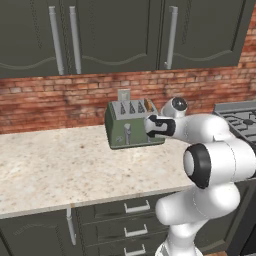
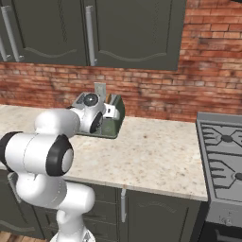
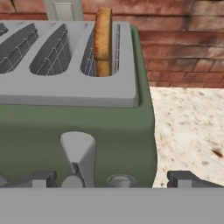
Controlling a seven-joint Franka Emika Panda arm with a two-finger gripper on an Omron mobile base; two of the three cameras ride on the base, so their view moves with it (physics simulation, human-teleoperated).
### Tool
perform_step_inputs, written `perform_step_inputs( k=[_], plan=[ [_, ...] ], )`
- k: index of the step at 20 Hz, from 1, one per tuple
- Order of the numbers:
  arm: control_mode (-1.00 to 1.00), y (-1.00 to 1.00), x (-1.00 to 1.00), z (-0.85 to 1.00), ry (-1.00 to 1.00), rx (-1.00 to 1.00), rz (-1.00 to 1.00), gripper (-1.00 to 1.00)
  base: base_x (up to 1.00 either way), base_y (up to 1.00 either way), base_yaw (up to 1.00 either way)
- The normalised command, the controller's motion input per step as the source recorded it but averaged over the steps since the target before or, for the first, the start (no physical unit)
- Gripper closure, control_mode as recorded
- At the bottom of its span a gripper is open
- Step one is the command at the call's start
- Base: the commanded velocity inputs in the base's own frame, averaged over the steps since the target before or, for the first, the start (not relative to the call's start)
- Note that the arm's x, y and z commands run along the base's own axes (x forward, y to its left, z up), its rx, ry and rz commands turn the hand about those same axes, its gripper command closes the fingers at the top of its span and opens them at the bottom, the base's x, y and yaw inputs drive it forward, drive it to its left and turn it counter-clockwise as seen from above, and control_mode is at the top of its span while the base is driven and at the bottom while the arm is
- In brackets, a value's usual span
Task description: Start the toaster. Once the lever pops up, take the bread to the plate on the dining counter.
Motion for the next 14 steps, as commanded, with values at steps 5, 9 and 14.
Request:
perform_step_inputs(
  k=[5,9,14],
  plan=[
    [-1.00,-0.06,0.05,-0.09,0.00,0.00,0.00,-1.00,0.00,0.00,0.00],
    [-1.00,-0.08,0.00,-0.10,0.00,0.00,0.00,-1.00,0.00,0.00,0.00],
    [-1.00,-0.01,0.01,-0.07,0.00,0.00,0.00,-1.00,0.00,0.00,0.00]
  ],
)
